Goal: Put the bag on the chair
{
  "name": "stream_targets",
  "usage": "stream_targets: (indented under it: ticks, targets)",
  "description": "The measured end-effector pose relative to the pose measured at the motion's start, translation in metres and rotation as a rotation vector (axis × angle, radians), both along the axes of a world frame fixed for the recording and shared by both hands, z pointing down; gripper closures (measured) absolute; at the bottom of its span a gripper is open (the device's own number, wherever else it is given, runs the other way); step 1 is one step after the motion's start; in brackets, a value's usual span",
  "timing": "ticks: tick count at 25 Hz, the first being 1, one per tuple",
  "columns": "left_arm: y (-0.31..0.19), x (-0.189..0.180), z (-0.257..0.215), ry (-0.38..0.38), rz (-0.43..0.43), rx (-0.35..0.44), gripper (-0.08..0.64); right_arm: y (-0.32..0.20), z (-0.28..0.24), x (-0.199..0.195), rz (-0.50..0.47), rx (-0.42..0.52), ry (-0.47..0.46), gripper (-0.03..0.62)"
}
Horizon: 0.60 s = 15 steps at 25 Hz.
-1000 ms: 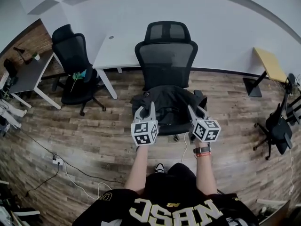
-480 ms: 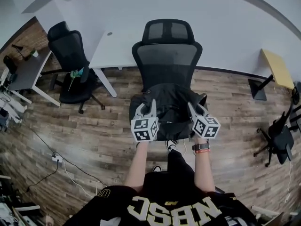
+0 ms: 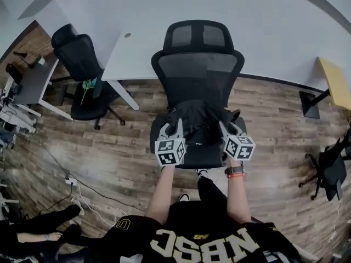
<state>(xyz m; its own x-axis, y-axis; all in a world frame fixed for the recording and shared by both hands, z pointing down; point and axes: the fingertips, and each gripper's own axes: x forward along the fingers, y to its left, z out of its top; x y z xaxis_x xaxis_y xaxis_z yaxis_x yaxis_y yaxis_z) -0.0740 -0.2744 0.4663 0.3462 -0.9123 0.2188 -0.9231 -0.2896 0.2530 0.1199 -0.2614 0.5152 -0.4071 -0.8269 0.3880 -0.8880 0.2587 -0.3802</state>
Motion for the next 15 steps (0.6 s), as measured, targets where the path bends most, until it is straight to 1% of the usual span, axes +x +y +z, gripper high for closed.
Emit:
stream_targets:
  ticks: [2, 9, 15]
  targets:
    - [-0.009, 0.001, 0.01, -0.007, 0.002, -0.021, 0.532, -0.01, 0.016, 0.002, -0.006, -0.026, -0.006, 0.509]
    - [-0.045, 0.007, 0.052, -0.025, 0.001, -0.088, 0.532, -0.048, 0.046, 0.009, 0.011, -0.097, 0.006, 0.509]
    - [-0.061, 0.001, 0.096, -0.041, -0.008, -0.165, 0.532, -0.062, 0.088, 0.003, -0.005, -0.173, 0.006, 0.506]
